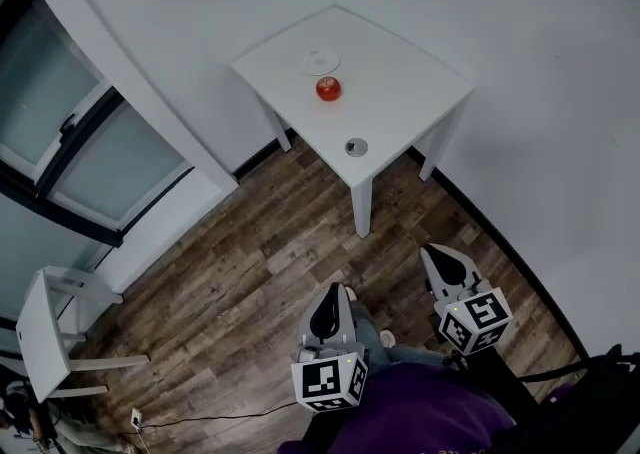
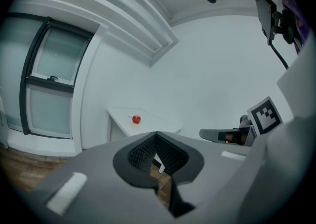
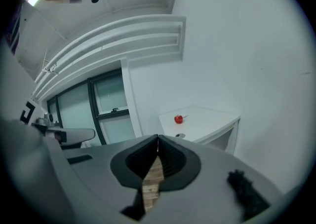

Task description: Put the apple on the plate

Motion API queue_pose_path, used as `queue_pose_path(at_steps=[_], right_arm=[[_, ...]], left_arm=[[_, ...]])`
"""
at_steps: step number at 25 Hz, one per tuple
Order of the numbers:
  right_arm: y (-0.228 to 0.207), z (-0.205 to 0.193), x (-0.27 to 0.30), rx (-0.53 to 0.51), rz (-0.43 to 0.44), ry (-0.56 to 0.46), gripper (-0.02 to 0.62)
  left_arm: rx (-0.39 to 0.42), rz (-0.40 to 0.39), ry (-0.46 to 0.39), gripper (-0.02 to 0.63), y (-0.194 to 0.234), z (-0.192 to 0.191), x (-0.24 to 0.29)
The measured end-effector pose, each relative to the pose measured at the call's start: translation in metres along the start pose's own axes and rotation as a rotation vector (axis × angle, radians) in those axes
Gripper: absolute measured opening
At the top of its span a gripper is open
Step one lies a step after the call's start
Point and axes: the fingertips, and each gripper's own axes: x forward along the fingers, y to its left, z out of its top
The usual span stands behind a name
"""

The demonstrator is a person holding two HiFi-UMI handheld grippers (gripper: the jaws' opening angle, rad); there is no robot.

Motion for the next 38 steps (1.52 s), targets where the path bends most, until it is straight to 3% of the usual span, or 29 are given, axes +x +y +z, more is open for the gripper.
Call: queue_pose_path(at_steps=[17, 30, 38], right_arm=[[-0.041, 0.061, 0.172, 0.009, -0.052, -0.014, 0.009], [-0.069, 0.074, 0.245, 0.015, -0.092, 0.008, 0.009], [-0.112, 0.088, 0.295, 0.013, -0.042, 0.037, 0.009]], left_arm=[[0.028, -0.068, -0.004, 0.008, 0.095, 0.07, 0.164], [0.006, -0.056, 0.041, 0.008, 0.141, 0.079, 0.236], [-0.004, 0.011, 0.04, 0.008, 0.145, 0.086, 0.292]])
